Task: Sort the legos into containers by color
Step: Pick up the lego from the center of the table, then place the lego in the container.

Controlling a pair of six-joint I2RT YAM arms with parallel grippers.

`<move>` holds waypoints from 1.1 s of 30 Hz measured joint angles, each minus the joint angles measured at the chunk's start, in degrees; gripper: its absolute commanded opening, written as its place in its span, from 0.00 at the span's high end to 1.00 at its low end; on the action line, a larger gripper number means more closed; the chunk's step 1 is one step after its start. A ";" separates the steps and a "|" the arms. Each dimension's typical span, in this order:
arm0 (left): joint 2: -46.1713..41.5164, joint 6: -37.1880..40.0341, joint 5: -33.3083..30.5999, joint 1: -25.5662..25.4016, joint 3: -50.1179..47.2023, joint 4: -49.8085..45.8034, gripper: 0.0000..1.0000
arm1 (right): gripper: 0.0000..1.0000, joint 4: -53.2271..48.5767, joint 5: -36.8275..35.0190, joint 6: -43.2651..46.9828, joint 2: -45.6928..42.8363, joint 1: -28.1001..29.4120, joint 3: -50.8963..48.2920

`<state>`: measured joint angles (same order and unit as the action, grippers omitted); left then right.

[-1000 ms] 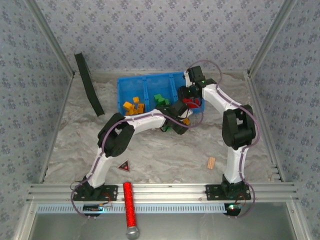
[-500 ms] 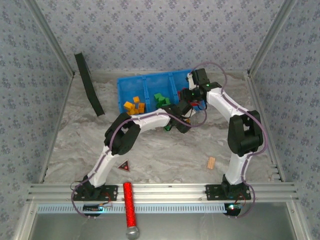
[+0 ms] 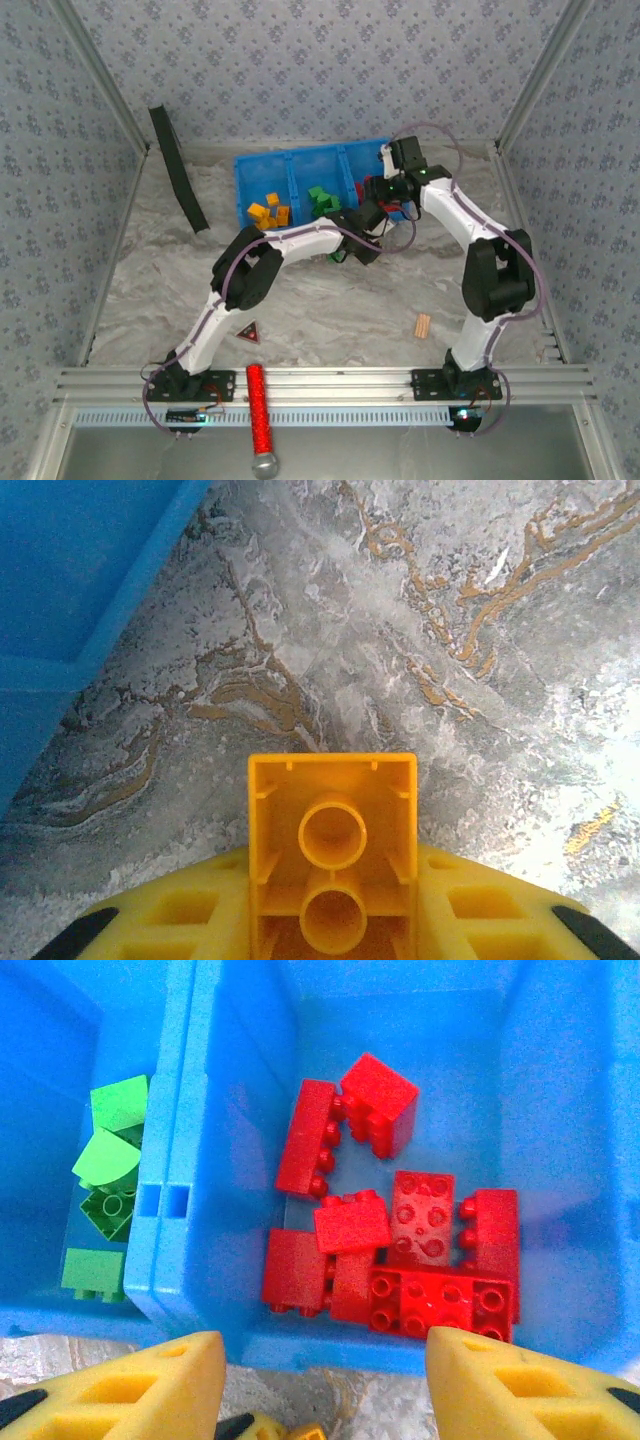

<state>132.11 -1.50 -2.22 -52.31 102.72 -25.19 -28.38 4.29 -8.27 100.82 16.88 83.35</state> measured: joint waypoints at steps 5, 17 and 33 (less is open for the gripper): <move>-1.66 -1.66 -1.25 -0.07 -2.75 1.14 0.78 | 0.42 -0.39 -0.59 -1.18 -7.34 -2.54 -4.85; -24.55 -5.75 -2.97 8.66 -15.80 0.07 0.73 | 0.41 -0.55 0.24 -5.57 -20.79 -5.49 -19.74; -28.81 -13.20 -8.98 25.44 -17.16 -3.54 0.73 | 0.40 0.26 -3.06 -7.19 -13.64 14.08 -20.09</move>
<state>103.31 -14.70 -11.20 -26.87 85.56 -28.73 -28.12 1.23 -15.46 87.18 30.96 63.26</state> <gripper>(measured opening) 0.339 0.598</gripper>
